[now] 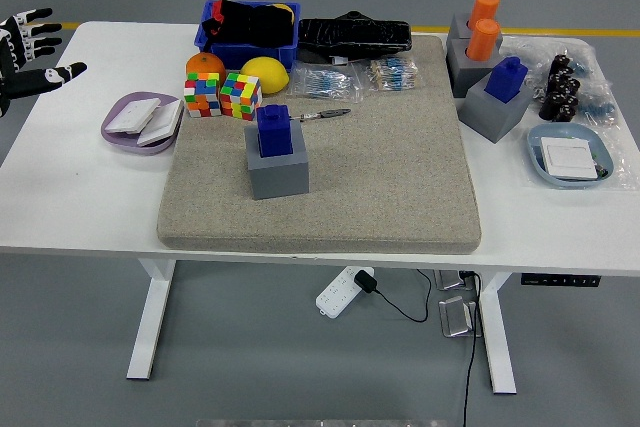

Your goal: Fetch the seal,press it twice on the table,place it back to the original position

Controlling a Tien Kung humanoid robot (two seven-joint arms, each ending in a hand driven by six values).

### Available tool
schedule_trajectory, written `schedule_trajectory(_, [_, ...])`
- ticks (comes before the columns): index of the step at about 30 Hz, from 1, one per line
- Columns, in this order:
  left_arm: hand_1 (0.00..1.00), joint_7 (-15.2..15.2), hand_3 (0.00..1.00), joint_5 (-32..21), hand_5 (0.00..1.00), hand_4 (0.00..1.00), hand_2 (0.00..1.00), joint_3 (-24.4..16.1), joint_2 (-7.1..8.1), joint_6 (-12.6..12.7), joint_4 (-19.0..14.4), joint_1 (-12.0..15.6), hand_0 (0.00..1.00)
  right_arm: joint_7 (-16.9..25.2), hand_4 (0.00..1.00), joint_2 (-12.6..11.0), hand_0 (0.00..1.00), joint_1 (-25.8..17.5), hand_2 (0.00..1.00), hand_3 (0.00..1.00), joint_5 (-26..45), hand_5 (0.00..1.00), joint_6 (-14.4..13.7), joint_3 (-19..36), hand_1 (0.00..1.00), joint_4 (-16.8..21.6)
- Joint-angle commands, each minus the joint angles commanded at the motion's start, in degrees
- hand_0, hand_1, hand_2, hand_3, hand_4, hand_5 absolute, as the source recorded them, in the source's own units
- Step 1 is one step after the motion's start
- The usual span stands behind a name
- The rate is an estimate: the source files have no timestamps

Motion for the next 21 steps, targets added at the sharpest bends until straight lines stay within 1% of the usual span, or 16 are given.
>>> schedule_trajectory(5, [0.733,0.2,0.840,-0.6,0.002,0.922,0.784,0.7,-0.35,0.0,-0.1,-0.4,0.733,-0.1,0.789,-0.1,0.762,0.0,0.648,0.616,0.0,0.505,-0.1,-0.2,0.671,0.0])
schedule_trajectory(8, [0.733,0.2,0.840,-0.6,0.002,0.922,0.784,1.2,-0.53,0.0,-0.7,-0.4,0.733,-0.2,0.789,-0.1,0.762,0.2,0.648,0.616,0.0,0.505,0.0,-0.6,0.671,0.0])
schedule_trajectory(10, [0.729,0.1,0.839,-0.3,0.002,0.921,0.783,1.4,-0.47,0.1,-1.1,-0.1,0.733,-0.1,0.787,-0.3,0.762,0.4,0.648,0.614,0.1,0.505,0.1,-0.7,0.671,0.1])
schedule_trajectory(17, [0.728,0.1,0.839,-0.4,0.002,0.918,0.782,1.3,0.08,0.2,-1.2,0.1,0.731,-0.3,0.785,-1.1,0.761,1.0,0.648,0.615,0.6,0.505,0.1,-2.1,0.671,0.2])
schedule_trajectory(21, [0.724,0.0,0.840,-0.5,0.002,0.917,0.782,1.3,0.23,0.3,-1.2,0.1,0.729,-0.3,0.785,-1.2,0.761,1.0,0.648,0.615,0.5,0.505,0.1,-2.4,0.671,0.1])
